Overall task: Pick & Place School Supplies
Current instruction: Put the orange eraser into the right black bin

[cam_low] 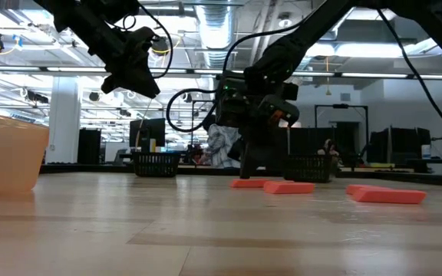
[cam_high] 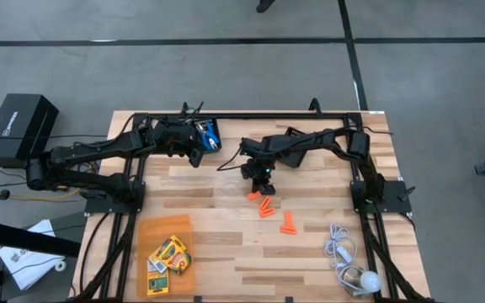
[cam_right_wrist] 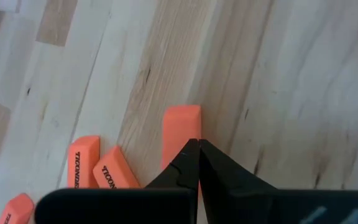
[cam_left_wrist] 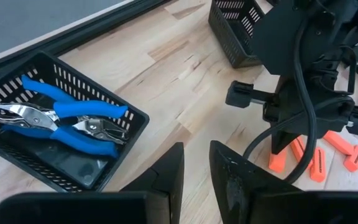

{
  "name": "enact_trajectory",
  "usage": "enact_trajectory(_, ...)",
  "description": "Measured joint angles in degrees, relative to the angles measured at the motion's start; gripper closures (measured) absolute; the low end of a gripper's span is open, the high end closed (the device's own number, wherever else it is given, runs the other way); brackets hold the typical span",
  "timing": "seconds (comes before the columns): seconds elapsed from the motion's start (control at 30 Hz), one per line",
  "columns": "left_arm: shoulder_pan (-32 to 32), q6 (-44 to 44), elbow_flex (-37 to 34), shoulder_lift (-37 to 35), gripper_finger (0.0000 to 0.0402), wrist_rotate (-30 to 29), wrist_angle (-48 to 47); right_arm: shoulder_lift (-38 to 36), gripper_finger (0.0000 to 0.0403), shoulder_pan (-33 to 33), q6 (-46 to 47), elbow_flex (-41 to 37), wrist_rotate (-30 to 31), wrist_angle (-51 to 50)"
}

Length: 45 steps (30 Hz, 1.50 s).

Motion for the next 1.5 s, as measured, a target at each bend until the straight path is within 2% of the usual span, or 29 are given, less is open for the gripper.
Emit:
enact_trajectory(0.67,0.0,0.0,0.0,0.0,0.0330,0.0,0.0,0.2,0.0403,-3.8,-1.2,-0.1,0.4,0.4)
enact_trajectory(0.93,0.0,0.0,0.0,0.0,0.0330,0.0,0.0,0.2,0.0403,-5.2,1.7,-0.1,3.1,2.8)
enact_trajectory(1.17,0.0,0.1,0.0,0.0,0.0330,0.0,0.0,-0.1,0.0400,-7.9,9.0,5.5,-1.9,1.9)
enact_trajectory(1.3,0.0,1.0,0.0,0.0,0.0330,0.0,-0.1,-0.4,0.0373,-8.6,8.8,10.2,-3.2,-3.5)
enact_trajectory(1.5,0.1,1.8,0.0,0.0,0.0330,0.0,-0.1,-0.4,0.0303,-8.3,5.6,12.5,-2.9,-13.5)
